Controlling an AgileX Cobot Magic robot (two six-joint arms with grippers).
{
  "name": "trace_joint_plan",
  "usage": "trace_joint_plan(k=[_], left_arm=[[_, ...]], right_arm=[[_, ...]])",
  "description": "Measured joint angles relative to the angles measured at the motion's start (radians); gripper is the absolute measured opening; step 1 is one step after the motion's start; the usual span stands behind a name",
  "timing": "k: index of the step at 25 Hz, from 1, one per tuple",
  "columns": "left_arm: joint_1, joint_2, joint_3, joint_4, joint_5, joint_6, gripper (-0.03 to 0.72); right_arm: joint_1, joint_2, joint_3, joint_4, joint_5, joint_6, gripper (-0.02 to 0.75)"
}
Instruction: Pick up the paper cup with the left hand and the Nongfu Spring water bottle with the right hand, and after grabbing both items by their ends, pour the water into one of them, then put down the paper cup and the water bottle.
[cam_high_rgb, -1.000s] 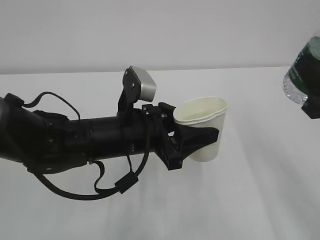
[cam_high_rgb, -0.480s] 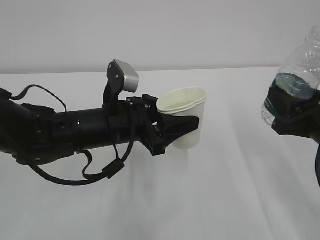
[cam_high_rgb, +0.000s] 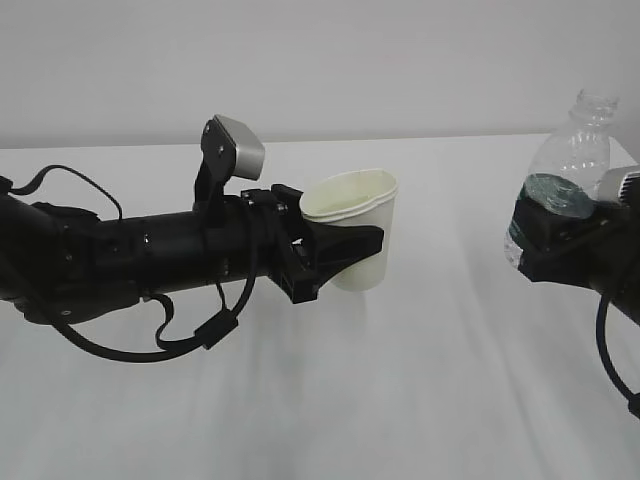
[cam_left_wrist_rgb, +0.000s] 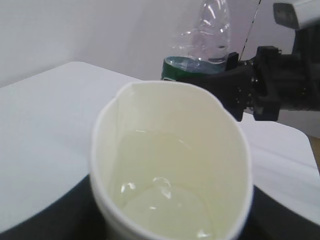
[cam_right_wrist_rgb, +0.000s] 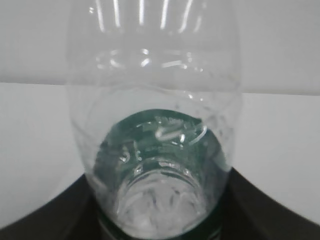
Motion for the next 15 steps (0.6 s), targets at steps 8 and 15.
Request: trace_joint_plan(k=[8,15], left_arm=[[0.0,0.0,0.0,0.011,0.0,0.0,0.419],[0.0,0.0,0.0,0.016,0.0,0.0,0.419]], right_arm=[[0.0,0.127,-0.105,0.0,0.0,-0.029,0.421],[0.0,0.236,-0.199,0.0,-0.002,-0.042,0.421]])
